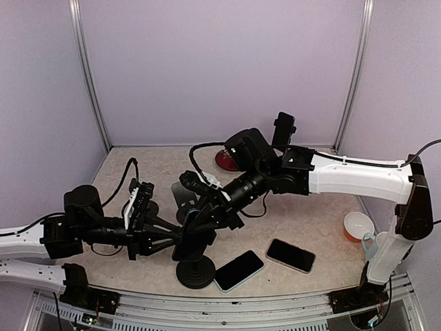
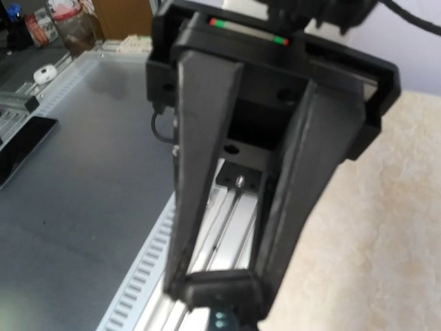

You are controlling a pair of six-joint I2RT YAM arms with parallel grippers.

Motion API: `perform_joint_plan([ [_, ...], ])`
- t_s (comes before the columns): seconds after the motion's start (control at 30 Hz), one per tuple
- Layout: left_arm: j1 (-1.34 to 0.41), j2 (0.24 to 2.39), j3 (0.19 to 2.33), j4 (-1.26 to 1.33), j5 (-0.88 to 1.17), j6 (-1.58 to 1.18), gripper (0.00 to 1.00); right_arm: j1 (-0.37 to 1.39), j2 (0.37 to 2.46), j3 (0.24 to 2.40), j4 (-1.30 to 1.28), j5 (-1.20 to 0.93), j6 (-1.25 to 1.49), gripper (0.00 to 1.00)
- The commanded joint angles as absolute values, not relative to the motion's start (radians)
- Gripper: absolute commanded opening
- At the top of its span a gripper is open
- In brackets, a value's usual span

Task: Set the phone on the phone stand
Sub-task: Install the phone on the phone stand.

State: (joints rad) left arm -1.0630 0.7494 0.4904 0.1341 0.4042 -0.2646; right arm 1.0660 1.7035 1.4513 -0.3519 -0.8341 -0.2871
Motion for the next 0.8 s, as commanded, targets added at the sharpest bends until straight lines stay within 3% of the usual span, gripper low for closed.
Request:
perform_joint_plan([
  [0.0, -1.118, 0.744, 0.546, 0.418, 0.56, -0.259, 0.0, 1.046, 1.8, 1.489, -0.619, -0.539, -0.279, 0.0],
  [0.27, -1.133, 0.743, 0.535, 0.405, 0.518, -0.234, 0.0, 1.051, 1.788, 1.515, -0.615, -0.566, -0.272, 0.02],
  [0.5, -1.132, 0.711, 0.499, 0.422, 0.5, -0.216, 0.0, 1.06, 1.725, 1.515, -0.583, -0.59, -0.244, 0.27],
  [0.57, -1.132, 0.709, 0.495, 0.425, 0.501, -0.212, 0.0, 1.06, 1.704, 1.513, -0.572, -0.597, -0.23, 0.41],
  [0.7, -1.131, 0.712, 0.491, 0.428, 0.506, -0.203, 0.0, 1.059, 1.644, 1.484, -0.532, -0.581, -0.205, 0.49],
  [0.77, -1.131, 0.708, 0.485, 0.431, 0.508, -0.199, 0.0, 1.058, 1.594, 1.45, -0.496, -0.57, -0.188, 0.6],
])
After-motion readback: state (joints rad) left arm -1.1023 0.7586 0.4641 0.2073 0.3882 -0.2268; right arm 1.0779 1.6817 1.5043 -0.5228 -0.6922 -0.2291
